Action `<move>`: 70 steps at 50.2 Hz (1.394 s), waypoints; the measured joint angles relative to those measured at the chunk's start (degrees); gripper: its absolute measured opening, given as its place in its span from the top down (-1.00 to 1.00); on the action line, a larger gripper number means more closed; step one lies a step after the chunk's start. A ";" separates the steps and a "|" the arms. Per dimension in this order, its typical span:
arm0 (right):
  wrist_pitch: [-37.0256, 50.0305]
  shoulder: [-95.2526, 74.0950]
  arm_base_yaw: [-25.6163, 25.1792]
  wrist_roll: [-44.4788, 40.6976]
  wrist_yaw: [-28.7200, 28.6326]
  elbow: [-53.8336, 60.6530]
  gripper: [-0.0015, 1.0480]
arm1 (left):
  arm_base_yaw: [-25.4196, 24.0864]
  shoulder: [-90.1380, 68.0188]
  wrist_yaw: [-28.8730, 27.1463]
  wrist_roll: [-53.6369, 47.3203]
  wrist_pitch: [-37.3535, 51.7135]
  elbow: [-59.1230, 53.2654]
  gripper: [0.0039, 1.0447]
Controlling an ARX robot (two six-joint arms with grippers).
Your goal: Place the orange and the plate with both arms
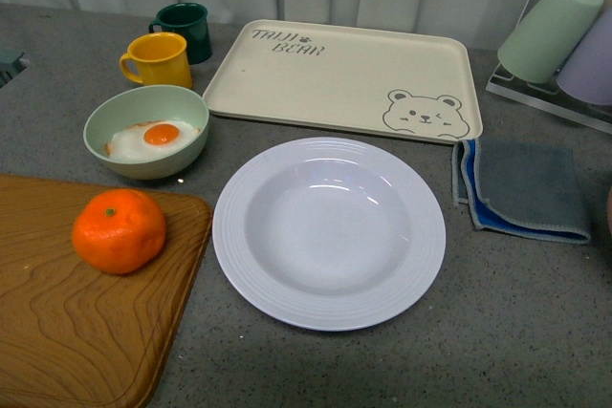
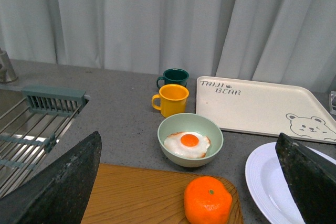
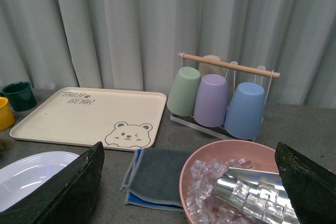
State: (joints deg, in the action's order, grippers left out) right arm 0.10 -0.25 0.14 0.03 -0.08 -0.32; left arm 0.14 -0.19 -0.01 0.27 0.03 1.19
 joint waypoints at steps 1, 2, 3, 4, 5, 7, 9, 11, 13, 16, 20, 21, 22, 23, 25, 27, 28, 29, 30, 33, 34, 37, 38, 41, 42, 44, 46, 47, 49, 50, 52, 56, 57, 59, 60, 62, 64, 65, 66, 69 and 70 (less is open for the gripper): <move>-0.02 0.00 0.00 0.00 0.00 0.00 -0.82 | 0.00 0.00 0.00 0.00 0.00 0.00 -0.88; 0.00 0.00 0.00 0.00 0.00 0.00 -0.82 | 0.00 0.00 0.00 0.00 0.00 0.00 -0.88; 0.00 0.00 0.00 0.00 0.00 0.00 -0.82 | 0.00 0.00 0.00 0.00 0.00 0.00 -0.88; -0.02 0.00 0.00 0.00 0.00 0.00 -0.82 | 0.00 0.00 0.00 0.00 0.00 0.00 -0.88; 0.00 0.00 0.00 0.00 0.00 0.00 -0.82 | 0.00 0.00 0.00 0.00 0.00 0.00 -0.88; 0.00 0.00 0.00 0.00 0.00 0.00 -0.82 | 0.00 0.00 0.00 0.00 0.00 0.00 -0.88; 0.00 0.00 0.00 0.00 0.00 0.00 -0.82 | 0.00 0.00 0.00 0.00 0.00 0.00 -0.88; -0.02 0.00 0.00 0.00 0.00 0.00 -0.82 | 0.00 0.00 0.00 0.00 0.00 0.00 -0.88; 0.00 0.00 0.00 0.00 0.00 0.00 -0.82 | 0.26 -0.24 -1.09 0.26 -0.39 0.11 -0.88; -0.02 0.00 0.00 0.00 0.00 0.00 -0.82 | 1.92 -4.96 -9.16 3.02 -6.25 2.08 -0.88; 0.00 0.02 0.00 -0.02 -0.04 0.00 -0.82 | 1.05 -10.64 -9.42 4.02 -4.42 2.69 -0.88; -0.02 0.02 0.00 0.00 -0.02 0.00 -0.82 | 0.79 -12.44 -9.01 4.44 -3.37 3.08 -0.88; -0.02 0.02 0.00 0.00 0.00 0.00 -0.82 | 0.57 -14.29 -8.81 4.87 -2.23 3.58 -0.88; -0.02 0.02 0.00 0.00 0.00 0.00 -0.82 | 0.44 -15.28 -8.59 4.96 -1.64 3.87 -0.88; -0.02 0.02 0.00 0.00 -0.02 0.00 -0.82 | 0.13 -20.83 -7.45 5.60 2.25 5.44 -0.88; -0.02 0.02 0.00 0.00 -0.02 0.00 -0.82 | 0.00 -27.85 -6.16 6.05 7.15 7.48 -0.88; 0.00 0.02 0.00 0.00 -0.02 0.00 -0.82 | 0.00 -30.60 -5.84 6.03 8.81 8.22 -0.88; 0.00 0.02 0.00 0.00 0.00 0.00 -0.82 | 0.00 -32.70 -5.62 6.03 9.90 8.81 -0.88; 0.00 0.02 0.00 0.00 0.00 0.00 -0.82 | -0.02 -35.63 -5.25 6.05 11.26 9.66 -0.88; -0.02 0.02 0.00 0.00 0.00 0.00 -0.82 | 0.02 -42.86 -4.04 6.03 13.29 11.69 -0.88; 0.00 0.02 0.00 0.00 0.00 0.00 -0.82 | 0.02 -46.38 -3.04 6.08 13.38 12.83 -0.88; 0.00 0.02 0.00 0.00 0.00 0.00 -0.82 | 0.22 -52.85 -1.95 6.08 14.10 14.62 -0.88; 0.00 0.02 0.00 0.00 -0.02 0.00 -0.82 | 0.28 -55.56 -1.79 6.01 14.23 15.39 -0.88; 0.00 0.02 0.00 0.00 -0.02 0.00 -0.82 | 0.37 -61.86 -1.20 6.05 15.02 17.16 -0.88; -0.02 0.02 0.00 0.00 0.00 0.00 -0.82 | 0.42 -64.74 -1.18 6.01 15.82 18.01 -0.88; 0.00 0.02 0.00 0.00 -0.02 0.00 -0.82 | 0.46 -67.93 -0.50 6.08 15.96 19.28 -0.88; 0.00 0.02 0.00 0.00 -0.02 0.00 -0.82 | 0.55 -71.25 0.55 6.43 15.67 20.81 -0.88; 0.00 0.02 0.00 0.00 -0.02 0.00 -0.82 | 0.59 -72.13 0.63 6.45 15.58 21.18 -0.88; 0.00 0.02 0.00 0.00 -0.02 0.00 -0.82 | 1.11 -76.76 1.46 6.60 13.99 23.61 -0.88; 0.00 0.02 0.00 0.00 -0.02 0.00 -0.82 | 1.33 -78.12 1.92 6.69 13.35 24.30 -0.88; 0.00 0.02 0.00 0.00 -0.02 0.00 -0.82 | 2.08 -81.22 2.47 6.60 13.09 25.62 -0.88; 0.00 0.02 0.00 0.00 -0.02 0.00 -0.82 | 3.30 -86.97 1.68 6.43 12.66 28.55 -0.88; 0.00 0.02 0.00 0.00 -0.02 0.00 -0.82 | 3.45 -88.30 1.57 6.40 12.74 29.20 -0.88; -0.02 0.02 0.00 0.00 -0.02 0.00 -0.82 | 3.82 -90.77 1.14 6.40 12.35 30.64 -0.88; -0.02 0.02 0.00 0.00 -0.02 0.00 -0.82 | 4.04 -91.62 1.05 6.25 12.24 31.12 -0.88; 0.00 0.02 0.00 0.00 0.00 0.00 -0.82 | 4.52 -93.31 1.16 6.16 11.41 32.22 -0.88; 0.00 0.02 0.00 0.00 0.00 0.00 -0.82 | 5.03 -94.42 1.92 6.34 10.64 32.92 -0.88; 0.00 0.02 0.00 0.00 -0.02 0.00 -0.82 | 5.29 -94.79 2.21 6.43 10.45 33.11 -0.88; 0.00 0.02 0.00 0.00 -0.02 0.00 -0.82 | 5.57 -95.08 2.25 6.38 10.32 33.31 -0.88; 0.00 0.02 0.00 0.00 -0.02 0.00 -0.82 | 6.40 -96.17 2.89 6.64 9.55 34.34 -0.88; 0.00 0.02 0.00 0.00 -0.02 0.00 -0.82 | 6.60 -96.56 2.86 6.69 9.46 34.67 -0.88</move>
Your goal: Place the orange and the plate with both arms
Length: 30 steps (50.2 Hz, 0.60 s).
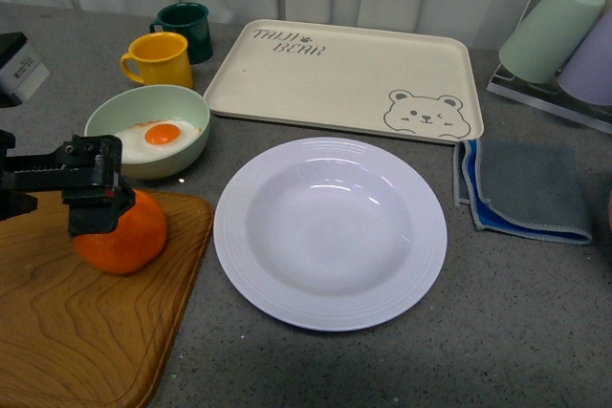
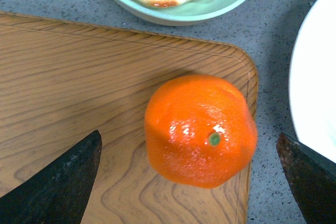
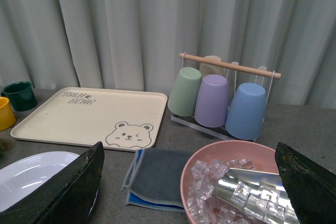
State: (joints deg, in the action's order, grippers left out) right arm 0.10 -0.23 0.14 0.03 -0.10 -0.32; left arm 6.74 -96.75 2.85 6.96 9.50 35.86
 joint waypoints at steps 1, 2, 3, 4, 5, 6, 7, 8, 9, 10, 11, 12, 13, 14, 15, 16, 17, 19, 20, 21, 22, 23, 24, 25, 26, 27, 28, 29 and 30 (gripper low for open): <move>0.00 0.00 0.00 0.00 0.00 0.00 -0.82 | 0.24 -0.42 -0.22 -0.11 0.07 0.31 -0.88; 0.00 0.00 0.00 0.00 0.02 0.00 -0.82 | 0.39 -0.90 -0.39 -0.28 0.20 0.66 -0.88; 0.00 0.00 0.00 0.00 0.02 0.00 -0.82 | 0.52 -1.29 -0.37 -0.20 0.20 0.98 -0.88; -0.02 0.00 0.00 0.00 0.00 0.00 -0.82 | 0.61 -1.97 -0.20 0.00 0.09 1.46 -0.88; 0.00 0.00 0.00 0.00 0.00 0.00 -0.82 | 0.83 -2.71 -0.20 -0.04 -0.15 2.01 -0.88; -0.02 0.00 0.00 0.00 0.02 0.00 -0.82 | 0.92 -3.19 -0.20 -0.09 -0.17 2.27 -0.88; -0.02 0.00 0.00 0.00 0.02 0.00 -0.82 | 1.05 -3.65 -0.13 -0.04 -0.24 2.49 -0.88; 0.00 0.00 0.00 0.00 0.02 0.00 -0.82 | 1.25 -4.26 -0.07 -0.09 -0.42 2.84 -0.88; 0.00 0.00 0.00 0.00 0.02 0.00 -0.82 | 1.33 -4.72 -0.11 -0.33 -0.44 3.02 -0.88; -0.02 0.00 0.00 0.00 0.02 0.00 -0.82 | 1.40 -4.90 -0.24 -0.48 -0.42 3.10 -0.88; -0.02 0.00 0.00 0.00 0.02 0.00 -0.82 | 1.57 -5.42 -0.28 -0.74 -0.42 3.32 -0.88; 0.00 0.00 0.00 0.00 0.00 0.00 -0.82 | 1.64 -5.86 -0.22 -0.72 -0.59 3.56 -0.88; -0.02 0.00 0.00 0.00 0.00 0.00 -0.82 | 1.68 -6.25 0.09 -0.70 -1.01 3.85 -0.88; 0.00 0.00 0.00 0.00 0.00 0.00 -0.82 | 1.70 -6.71 0.11 -0.74 -1.38 4.15 -0.88; 0.00 0.00 0.00 0.00 0.00 0.00 -0.82 | 1.73 -7.02 -0.17 -0.87 -1.33 4.24 -0.88; -0.02 0.00 0.00 0.00 0.00 0.00 -0.82 | 1.75 -7.23 -0.37 -0.87 -1.31 4.33 -0.88; 0.00 0.00 0.00 0.00 0.02 0.00 -0.82 | 1.75 -7.48 -0.33 -0.85 -1.33 4.42 -0.88; 0.00 0.00 0.00 0.00 0.00 0.00 -0.82 | 1.73 -8.00 -0.79 -0.92 -1.64 4.76 -0.87; 0.00 0.00 0.00 0.00 0.00 0.00 -0.82 | 1.73 -8.11 -0.92 -1.01 -1.66 4.87 -0.85; -0.02 0.00 0.00 0.00 0.00 0.00 -0.82 | 1.73 -8.24 -1.18 -1.05 -1.68 4.94 -0.78; -0.02 0.00 0.00 0.00 0.00 0.00 -0.82 | 1.73 -8.31 -1.18 -1.07 -1.68 4.96 -0.75; 0.00 0.00 0.00 0.00 0.02 0.00 -0.82 | 1.73 -8.39 -1.16 -1.05 -1.68 5.01 -0.70; 0.00 0.00 0.00 0.00 0.02 0.00 -0.82 | 1.73 -8.44 -1.16 -1.07 -1.70 5.01 -0.66; -0.02 0.00 0.00 0.00 0.02 0.00 -0.82 | 1.73 -8.50 -1.20 -1.05 -1.73 5.07 -0.60; 0.00 0.00 0.00 0.00 0.00 0.00 -0.82 | 1.73 -8.55 -1.29 -1.05 -1.73 5.09 -0.51; 0.00 0.00 0.00 0.00 0.02 0.00 -0.82 | 1.73 -8.55 -1.29 -1.05 -1.73 5.09 -0.48; 0.00 0.00 0.00 0.00 0.02 0.00 -0.82 | 1.73 -8.55 -1.29 -1.05 -1.73 5.11 -0.42; 0.00 0.00 0.00 0.00 0.02 0.00 -0.82 | 1.75 -8.55 -1.29 -1.05 -1.73 5.09 -0.40; 0.00 0.00 0.00 0.00 0.00 0.00 -0.82 | 1.75 -8.55 -1.25 -1.05 -1.77 5.11 -0.35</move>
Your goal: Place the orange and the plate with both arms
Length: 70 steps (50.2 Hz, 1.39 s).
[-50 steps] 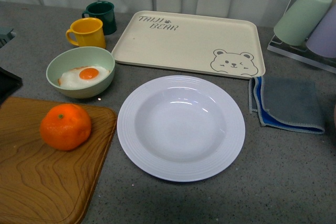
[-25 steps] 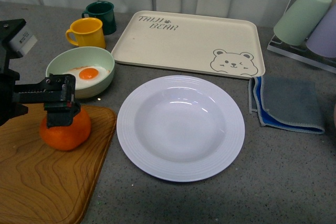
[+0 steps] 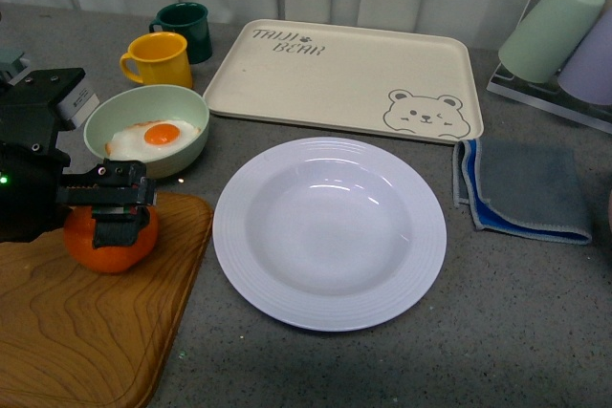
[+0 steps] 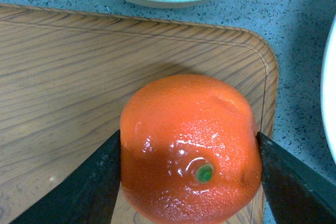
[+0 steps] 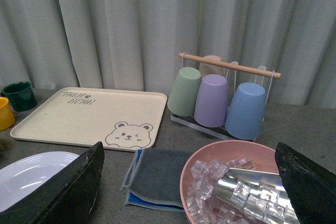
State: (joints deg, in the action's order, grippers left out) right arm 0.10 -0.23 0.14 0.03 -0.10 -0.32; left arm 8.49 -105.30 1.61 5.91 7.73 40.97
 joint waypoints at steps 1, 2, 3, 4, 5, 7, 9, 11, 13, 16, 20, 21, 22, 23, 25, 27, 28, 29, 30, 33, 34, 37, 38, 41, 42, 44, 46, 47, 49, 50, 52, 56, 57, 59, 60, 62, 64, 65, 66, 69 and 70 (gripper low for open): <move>0.00 0.00 0.00 0.00 0.02 0.00 -0.82 | 0.02 0.00 0.09 0.07 -0.09 0.00 -0.31; -0.02 0.00 0.00 0.00 0.00 0.00 -0.82 | 0.09 0.02 0.13 0.17 -0.22 0.00 -0.27; 0.00 0.00 0.00 0.00 0.00 0.00 -0.82 | 0.15 0.04 0.17 0.20 -0.26 0.00 -0.23; -0.02 0.00 0.00 0.00 0.02 0.00 -0.82 | 0.17 0.07 0.17 0.22 -0.26 0.00 -0.22; 0.00 0.00 0.00 0.00 0.00 0.00 -0.82 | 0.22 0.13 0.20 0.22 -0.31 0.00 -0.20; -0.02 0.00 0.00 0.00 0.00 0.00 -0.82 | 0.33 0.50 0.39 0.31 -0.59 0.00 -0.17; 0.00 0.00 0.00 0.00 0.00 0.00 -0.82 | 0.57 1.55 0.33 0.28 -1.25 0.00 -0.15; -0.02 0.00 0.00 0.00 0.00 0.00 -0.82 | 1.05 3.08 0.42 0.28 -2.25 0.09 -0.14; 0.00 0.00 0.00 0.00 0.02 0.00 -0.82 | 1.51 4.28 0.61 0.24 -2.86 0.35 -0.13; 0.00 0.00 0.00 0.00 0.00 0.00 -0.82 | 2.60 5.92 0.74 0.17 -3.56 1.05 -0.13; 0.00 0.00 0.00 0.00 0.00 0.00 -0.82 | 5.60 7.69 0.90 -0.02 -4.35 3.06 -0.12; 0.00 0.00 0.00 0.00 0.00 0.00 -0.82 | 6.36 7.74 0.94 -0.02 -4.33 3.58 -0.12; 0.00 0.00 0.00 0.00 0.00 0.00 -0.82 | 7.48 7.72 0.94 -0.04 -4.31 4.31 -0.12; 0.00 0.00 0.00 0.00 0.00 0.00 -0.82 | 8.59 7.48 0.94 -0.02 -4.31 4.87 -0.12; 0.00 0.00 0.00 0.00 0.02 0.00 -0.82 | 9.70 7.08 0.92 0.17 -4.26 5.53 -0.12; 0.00 0.00 0.00 0.00 0.02 0.00 -0.82 | 11.52 6.16 0.11 0.20 -3.96 6.60 -0.12; 0.00 0.00 0.00 0.00 0.00 0.00 -0.82 | 12.63 5.49 -0.02 0.26 -3.82 7.28 -0.12; 0.00 0.00 0.00 0.00 0.00 0.00 -0.82 | 13.31 5.09 0.09 0.46 -3.78 7.69 -0.12; 0.00 0.00 0.00 0.00 0.00 0.00 -0.82 | 14.82 4.11 0.07 0.59 -3.50 8.57 -0.12; -0.02 0.00 0.00 0.00 0.00 0.00 -0.82 | 17.75 1.88 -0.31 0.90 -2.95 10.16 -0.12; -0.02 0.00 0.00 0.00 0.00 0.00 -0.82 | 18.47 1.31 -0.35 1.14 -2.75 10.51 -0.12; 0.00 0.00 0.00 0.00 0.02 0.00 -0.82 | 20.39 -0.50 -0.33 1.68 -2.08 11.39 -0.11; 0.00 0.00 0.00 0.00 0.00 0.00 -0.82 | 20.70 -0.79 -0.37 1.75 -1.95 11.54 -0.11; 0.00 0.00 0.00 0.00 0.00 0.00 -0.82 | 22.03 -2.36 -0.52 1.95 -1.27 12.33 -0.11; 0.00 0.00 0.00 0.00 0.00 0.00 -0.82 | 22.51 -3.04 -0.52 1.95 -1.07 12.68 -0.11; 0.00 0.00 0.00 0.00 0.00 0.00 -0.82 | 23.12 -3.96 -0.55 1.92 -0.59 13.14 -0.11; -0.02 0.00 0.00 0.00 0.00 0.00 -0.82 | 23.63 -4.87 -0.83 1.88 0.09 13.60 -0.11; 0.00 0.00 0.00 0.00 0.00 0.00 -0.82 | 23.76 -5.14 -0.96 1.90 0.26 13.75 -0.11; -0.02 0.00 0.00 0.00 0.00 0.00 -0.82 | 24.13 -6.38 -0.96 1.97 0.72 14.36 -0.10; 0.00 0.00 0.00 0.00 0.00 0.00 -0.82 | 24.26 -6.99 -1.05 1.95 0.92 14.69 -0.10; -0.02 0.00 0.00 0.00 0.02 0.00 -0.82 | 24.48 -8.70 -2.08 1.77 1.31 15.52 -0.10; 0.00 0.00 0.00 0.00 0.00 0.00 -0.82 | 24.46 -10.71 -2.14 1.73 1.44 16.50 -0.10; 0.00 0.00 0.00 0.00 0.00 0.00 -0.82 | 24.46 -11.15 -2.23 1.66 1.46 16.68 -0.10; 0.00 0.00 0.00 0.00 0.02 0.00 -0.82 | 24.44 -11.96 -2.47 1.68 1.60 17.05 -0.10; 0.00 0.00 0.00 0.00 0.00 0.00 -0.82 | 24.44 -12.09 -2.45 1.68 1.62 17.11 -0.10; 0.00 0.00 0.00 0.00 0.00 0.00 -0.82 | 24.41 -12.63 -2.49 1.66 1.66 17.44 -0.10; 0.00 0.00 0.00 0.00 0.00 0.00 -0.82 | 24.35 -13.16 -2.45 1.66 1.66 17.73 -0.10; 0.00 0.00 0.00 0.00 0.02 0.00 -0.82 | 24.35 -13.33 -2.47 1.66 1.66 17.86 -0.10; -0.02 0.00 0.00 0.00 0.00 0.00 -0.82 | 24.33 -13.42 -2.47 1.66 1.66 17.92 -0.10; 0.00 0.00 0.00 0.00 0.02 0.00 -0.82 | 24.28 -13.99 -2.71 1.70 1.66 18.34 -0.10; 0.00 0.00 0.00 0.00 0.00 0.00 -0.82 | 24.28 -14.08 -2.71 1.70 1.66 18.43 -0.10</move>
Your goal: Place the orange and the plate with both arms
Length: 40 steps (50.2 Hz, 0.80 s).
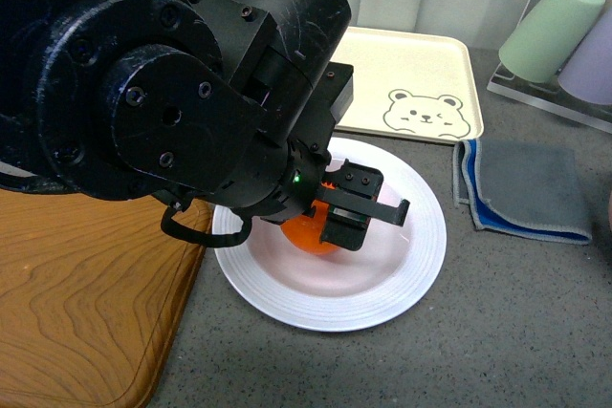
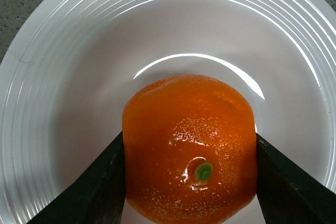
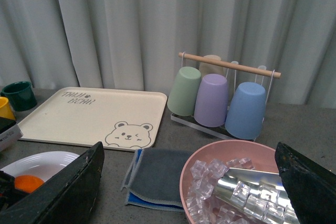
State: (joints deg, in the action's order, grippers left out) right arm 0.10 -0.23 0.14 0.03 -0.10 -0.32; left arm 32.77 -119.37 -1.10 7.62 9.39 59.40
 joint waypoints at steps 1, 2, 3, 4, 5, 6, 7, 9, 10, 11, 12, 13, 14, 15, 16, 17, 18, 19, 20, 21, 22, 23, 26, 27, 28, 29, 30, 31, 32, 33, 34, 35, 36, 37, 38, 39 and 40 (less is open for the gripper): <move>0.00 0.00 0.00 0.00 0.00 0.00 -0.82 | 0.00 -0.15 -0.02 0.04 0.07 0.11 -0.10; 0.00 0.00 0.00 0.00 0.00 0.00 -0.82 | 0.00 -0.24 -0.02 0.09 0.13 0.13 -0.10; 0.00 0.00 0.00 0.00 0.00 0.00 -0.82 | 0.00 -0.37 -0.02 0.09 0.20 0.17 -0.10; 0.00 0.00 0.00 0.00 0.00 0.00 -0.82 | 0.00 -0.44 -0.02 0.09 0.20 0.20 -0.10; 0.00 0.00 0.00 0.00 0.00 0.00 -0.82 | 0.00 -0.57 -0.04 0.09 0.31 0.20 -0.10; 0.00 0.00 0.00 0.00 0.00 0.00 -0.82 | 0.00 -0.66 -0.07 0.09 0.35 0.20 -0.10; 0.00 0.00 0.00 0.00 0.00 0.00 -0.82 | 0.00 -0.74 -0.11 0.09 0.39 0.20 -0.10; 0.00 0.00 0.00 0.00 0.00 0.00 -0.82 | 0.00 -0.87 -0.17 0.13 0.44 0.20 -0.10; 0.00 0.00 0.00 0.00 0.00 0.00 -0.82 | -0.04 -0.90 -0.24 0.22 0.44 0.22 -0.14; 0.00 0.00 0.00 0.00 0.02 0.00 -0.82 | -0.07 -0.90 -0.52 0.02 0.42 0.22 -0.24; 0.00 0.00 0.00 0.00 0.02 0.00 -0.82 | -0.09 -0.90 -0.70 -0.02 0.44 0.22 -0.28; 0.00 0.00 0.00 0.00 0.00 0.00 -0.82 | -0.11 -0.90 -1.05 -0.13 0.55 0.22 -0.35; 0.00 0.00 0.00 0.00 0.02 0.00 -0.82 | -0.11 -0.90 -1.20 -0.15 0.61 0.22 -0.39; 0.00 0.00 0.00 0.00 0.00 0.00 -0.82 | -0.11 -0.90 -1.36 -0.17 0.63 0.22 -0.42; 0.00 0.00 0.00 0.00 0.00 0.00 -0.82 | -0.15 -0.90 -1.38 -0.17 0.61 0.22 -0.49; 0.00 0.00 0.00 0.00 0.00 0.00 -0.82 | -0.17 -0.90 -1.36 -0.22 0.61 0.22 -0.54; 0.00 0.00 0.00 0.00 0.00 0.00 -0.82 | -0.26 -0.83 -1.31 -0.20 0.61 0.20 -0.61; 0.00 0.00 0.00 0.00 0.02 0.00 -0.82 | -0.28 -0.79 -1.31 -0.20 0.61 0.17 -0.64; 0.00 0.00 0.00 0.00 0.00 0.00 -0.82 | -0.35 -0.66 -1.29 -0.09 0.63 0.15 -0.71; -0.02 0.00 0.00 0.00 0.00 0.00 -0.82 | -0.39 -0.55 -1.22 0.02 0.63 0.11 -0.75; 0.00 0.00 0.00 0.00 0.00 0.00 -0.82 | -0.46 -0.24 -0.79 -0.02 0.76 -0.04 -0.83; 0.00 0.00 0.00 0.00 0.00 0.00 -0.82 | -0.50 0.00 -0.81 -0.07 0.87 -0.17 -0.88; 0.00 0.00 0.00 0.00 0.00 0.00 -0.82 | -0.94 1.73 -1.60 0.02 1.51 -0.94 -0.87; 0.00 0.00 0.00 0.00 0.00 0.00 -0.82 | -1.16 2.29 -1.70 0.20 1.68 -1.20 -0.86; 0.00 0.00 0.00 0.00 0.00 0.00 -0.82 | -1.36 3.06 -1.77 0.37 1.86 -1.57 -0.87; 0.00 0.00 0.00 0.00 0.02 0.00 -0.82 | -1.60 3.89 -1.90 0.57 1.99 -1.97 -0.88; -0.02 0.00 0.00 0.00 0.00 0.00 -0.82 | -1.92 4.90 -1.90 0.98 2.49 -2.58 -0.88; -0.02 0.00 0.00 0.00 0.02 0.00 -0.82 | -2.14 5.57 -1.97 1.33 2.97 -3.02 -0.88; 0.00 0.00 0.00 0.00 0.02 0.00 -0.82 | -2.51 6.88 -2.67 1.33 4.07 -3.89 -0.88; 0.00 0.00 0.00 0.00 0.02 0.00 -0.82 | -2.67 7.34 -3.06 1.31 4.39 -4.17 -0.88; 0.00 0.00 0.00 0.00 0.02 0.00 -0.82 | -2.93 8.17 -3.63 1.44 4.81 -4.68 -0.88; -0.02 0.00 0.00 0.00 0.02 0.00 -0.82 | -3.04 8.57 -3.82 1.51 4.96 -4.87 -0.88; 0.00 0.00 0.00 0.00 0.02 0.00 -0.82 | -3.23 9.18 -4.02 1.55 5.09 -5.16 -0.88; -0.02 0.00 0.00 0.00 0.02 0.00 -0.82 | -3.32 9.46 -5.16 1.25 5.90 -5.53 -0.87; 0.00 0.00 0.00 0.00 0.00 0.00 -0.82 | -3.32 9.31 -8.28 0.26 10.16 -6.73 -0.82; 0.00 0.00 0.00 0.00 0.02 0.00 -0.82 | -3.34 8.90 -12.24 -0.70 16.87 -8.59 -0.75; 0.00 0.00 0.00 0.00 0.02 0.00 -0.82 | -3.41 8.70 -14.23 -1.29 20.26 -9.51 -0.72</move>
State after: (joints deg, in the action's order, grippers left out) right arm 0.10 -0.23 0.14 0.03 -0.08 -0.32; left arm 29.36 -110.67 -15.33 6.33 29.65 49.89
